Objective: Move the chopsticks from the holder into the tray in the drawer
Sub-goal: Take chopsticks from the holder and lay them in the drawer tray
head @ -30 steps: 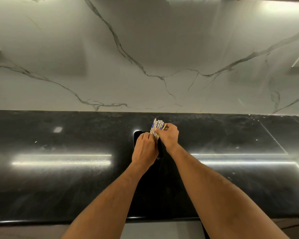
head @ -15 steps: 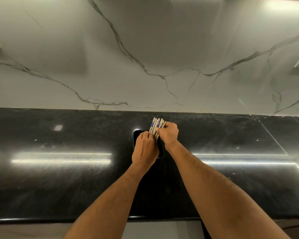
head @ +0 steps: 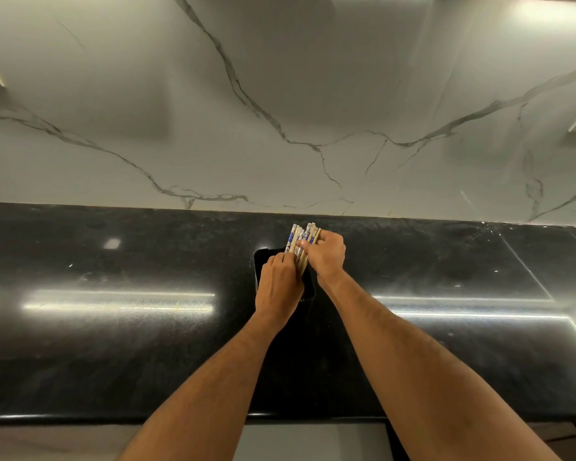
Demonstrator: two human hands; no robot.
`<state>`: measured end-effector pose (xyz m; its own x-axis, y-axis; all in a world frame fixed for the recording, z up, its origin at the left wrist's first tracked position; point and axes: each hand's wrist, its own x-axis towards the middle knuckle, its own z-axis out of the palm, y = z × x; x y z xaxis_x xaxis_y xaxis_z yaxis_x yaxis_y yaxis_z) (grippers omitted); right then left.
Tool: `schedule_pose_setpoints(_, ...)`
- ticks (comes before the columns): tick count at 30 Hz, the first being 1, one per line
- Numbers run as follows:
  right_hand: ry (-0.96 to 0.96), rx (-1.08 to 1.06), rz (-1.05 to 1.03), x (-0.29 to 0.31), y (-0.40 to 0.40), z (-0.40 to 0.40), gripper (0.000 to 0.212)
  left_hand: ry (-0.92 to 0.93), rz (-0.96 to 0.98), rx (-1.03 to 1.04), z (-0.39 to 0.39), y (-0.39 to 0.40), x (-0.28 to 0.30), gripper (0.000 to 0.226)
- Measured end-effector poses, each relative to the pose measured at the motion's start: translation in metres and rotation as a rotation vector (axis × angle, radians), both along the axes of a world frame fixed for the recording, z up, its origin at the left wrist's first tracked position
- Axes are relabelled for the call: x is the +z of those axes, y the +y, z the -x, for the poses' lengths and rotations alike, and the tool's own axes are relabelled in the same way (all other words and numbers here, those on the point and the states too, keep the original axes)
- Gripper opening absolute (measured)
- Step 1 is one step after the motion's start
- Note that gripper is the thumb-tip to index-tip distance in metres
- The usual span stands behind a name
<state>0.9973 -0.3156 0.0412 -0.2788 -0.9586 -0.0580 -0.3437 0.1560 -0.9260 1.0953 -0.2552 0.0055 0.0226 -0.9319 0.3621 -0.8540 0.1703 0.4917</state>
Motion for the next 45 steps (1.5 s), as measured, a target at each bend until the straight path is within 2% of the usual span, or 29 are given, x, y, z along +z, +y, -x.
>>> schedule_pose_setpoints(6, -0.014, 0.09, 0.083, 0.024, 0.002, -0.002, 0.024, 0.227, -0.083, -0.001, -0.001, -0.003, 0.015, 0.011)
schedule_pose_setpoints(11, -0.056, 0.158, 0.184, 0.061, 0.008, 0.001, 0.022, 0.507, -0.148, 0.003, 0.0, -0.01, 0.038, 0.024)
schedule_pose_setpoints(15, -0.133, 0.181, 0.263, 0.097, 0.018, 0.008, 0.019, 0.81, -0.189, -0.127, 0.0, -0.007, 0.073, 0.031)
schedule_pose_setpoints(21, -0.186, 0.222, 0.356, 0.145, 0.046, 0.015, 0.019, 1.006, -0.176, -0.245, 0.005, 0.021, 0.117, 0.028)
schedule_pose_setpoints(25, -0.177, 0.246, 0.357, 0.166, 0.07, 0.013, 0.02, 1.043, -0.173, -0.245, 0.009, 0.048, 0.137, 0.029)
schedule_pose_setpoints(30, -0.277, 0.184, 0.292, 0.176, 0.097, 0.011, 0.014, 1.036, -0.151, -0.169, 0.008, 0.08, 0.15, 0.027)
schedule_pose_setpoints(34, -0.313, 0.118, 0.261, 0.176, 0.116, 0.01, 0.009, 1.081, -0.167, -0.153, 0.01, 0.1, 0.154, 0.027)
schedule_pose_setpoints(40, -0.458, 0.114, 0.234, 0.176, 0.144, 0.012, 0.012, 1.088, -0.177, -0.135, 0.007, 0.123, 0.155, 0.028)
schedule_pose_setpoints(45, -0.461, 0.103, 0.229, 0.181, 0.163, 0.011, 0.013, 1.082, -0.17, -0.115, 0.008, 0.134, 0.153, 0.028)
